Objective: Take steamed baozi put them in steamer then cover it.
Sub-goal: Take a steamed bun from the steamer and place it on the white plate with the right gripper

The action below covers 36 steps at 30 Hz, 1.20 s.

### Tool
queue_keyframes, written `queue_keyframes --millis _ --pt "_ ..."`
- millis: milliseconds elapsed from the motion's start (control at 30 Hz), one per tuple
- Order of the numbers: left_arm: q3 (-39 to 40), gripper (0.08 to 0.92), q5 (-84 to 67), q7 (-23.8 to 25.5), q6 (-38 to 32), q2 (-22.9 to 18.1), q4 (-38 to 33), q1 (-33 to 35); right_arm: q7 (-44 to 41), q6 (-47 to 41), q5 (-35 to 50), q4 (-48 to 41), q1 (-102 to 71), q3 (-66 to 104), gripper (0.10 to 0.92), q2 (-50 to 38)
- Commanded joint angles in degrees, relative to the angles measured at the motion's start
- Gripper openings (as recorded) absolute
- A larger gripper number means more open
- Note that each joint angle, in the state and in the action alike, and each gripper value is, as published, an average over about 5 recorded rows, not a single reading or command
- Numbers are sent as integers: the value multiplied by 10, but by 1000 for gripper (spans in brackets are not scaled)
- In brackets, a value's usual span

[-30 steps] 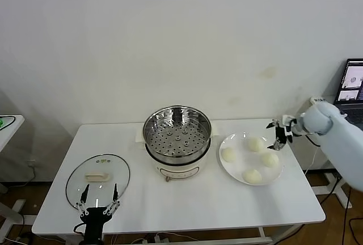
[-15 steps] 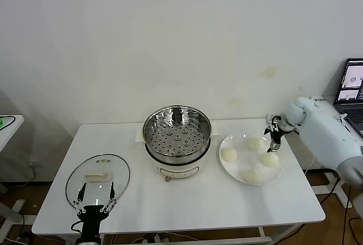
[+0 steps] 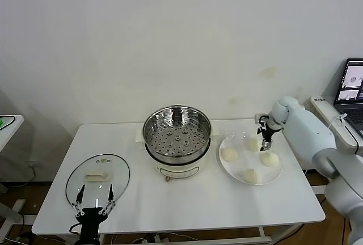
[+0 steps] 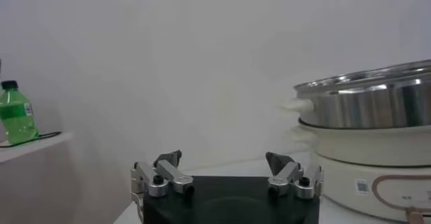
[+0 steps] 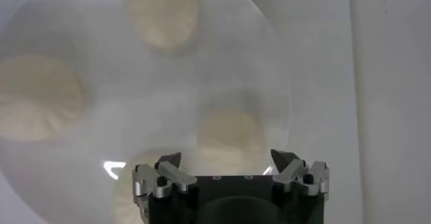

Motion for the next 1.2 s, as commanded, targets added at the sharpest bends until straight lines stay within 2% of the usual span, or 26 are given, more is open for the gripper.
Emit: queue_keyframes --millis 33,500,1200 --pt "0 823 -1 0 -5 0 1 2 6 7 -24 -36 3 15 823 26" --pt "2 823 -2 2 -12 0 0 6 23 9 -39 -55 -4 31 810 37" --pt "4 823 -4 3 -22 0 -4 10 39 15 -62 -76 -4 52 581 45"
